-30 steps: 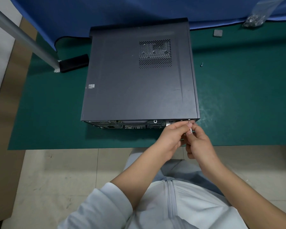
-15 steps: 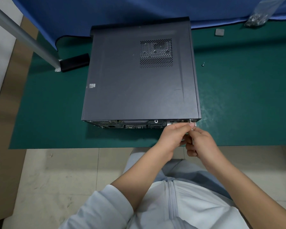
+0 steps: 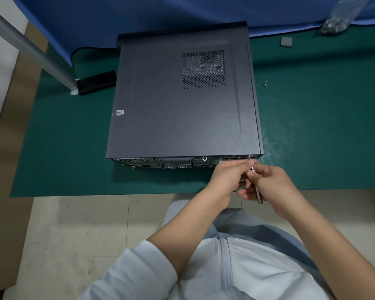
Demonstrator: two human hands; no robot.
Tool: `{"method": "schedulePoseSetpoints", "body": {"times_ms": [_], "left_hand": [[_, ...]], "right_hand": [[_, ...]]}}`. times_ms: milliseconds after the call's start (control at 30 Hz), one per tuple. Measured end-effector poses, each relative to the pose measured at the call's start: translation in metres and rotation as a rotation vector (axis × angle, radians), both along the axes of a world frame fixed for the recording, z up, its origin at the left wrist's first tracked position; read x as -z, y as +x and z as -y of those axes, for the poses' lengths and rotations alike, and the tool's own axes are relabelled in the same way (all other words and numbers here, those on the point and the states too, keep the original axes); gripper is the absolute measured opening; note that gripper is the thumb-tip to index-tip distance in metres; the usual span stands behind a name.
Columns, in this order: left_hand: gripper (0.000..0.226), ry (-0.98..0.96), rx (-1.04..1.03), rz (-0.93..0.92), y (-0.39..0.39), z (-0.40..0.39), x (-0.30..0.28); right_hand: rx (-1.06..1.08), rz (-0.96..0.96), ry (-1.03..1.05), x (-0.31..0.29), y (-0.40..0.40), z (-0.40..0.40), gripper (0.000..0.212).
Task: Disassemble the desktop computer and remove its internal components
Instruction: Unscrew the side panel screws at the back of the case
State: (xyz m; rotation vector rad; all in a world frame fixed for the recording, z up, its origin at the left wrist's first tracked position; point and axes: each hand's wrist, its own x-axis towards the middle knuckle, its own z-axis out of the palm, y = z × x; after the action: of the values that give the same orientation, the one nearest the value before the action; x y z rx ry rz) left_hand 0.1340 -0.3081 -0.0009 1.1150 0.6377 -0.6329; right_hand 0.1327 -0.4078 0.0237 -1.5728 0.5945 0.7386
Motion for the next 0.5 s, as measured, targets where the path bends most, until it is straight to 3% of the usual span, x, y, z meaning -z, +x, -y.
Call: {"method": "schedulePoseSetpoints", "body": {"times_ms": [200,367,500], "left_hand": [[0.018,0.024,0.034,-0.025,0.0,0.003,0.003],[0.024,0.117,0.085,-0.012,0.003,0.001,0.0],[0.018,0.042,0.075,-0.056,0.006,0.001,-0.007]], "right_hand": [[-0.205,0.166,-0.276,0.003,-0.005,0.003,0.02],[-0.12,0.051,-0.005,-0.003,-0.002,0.002,0.012],[-0.156,-0.033,0.046,-0.01,0.002,0.007,0.017]]}}
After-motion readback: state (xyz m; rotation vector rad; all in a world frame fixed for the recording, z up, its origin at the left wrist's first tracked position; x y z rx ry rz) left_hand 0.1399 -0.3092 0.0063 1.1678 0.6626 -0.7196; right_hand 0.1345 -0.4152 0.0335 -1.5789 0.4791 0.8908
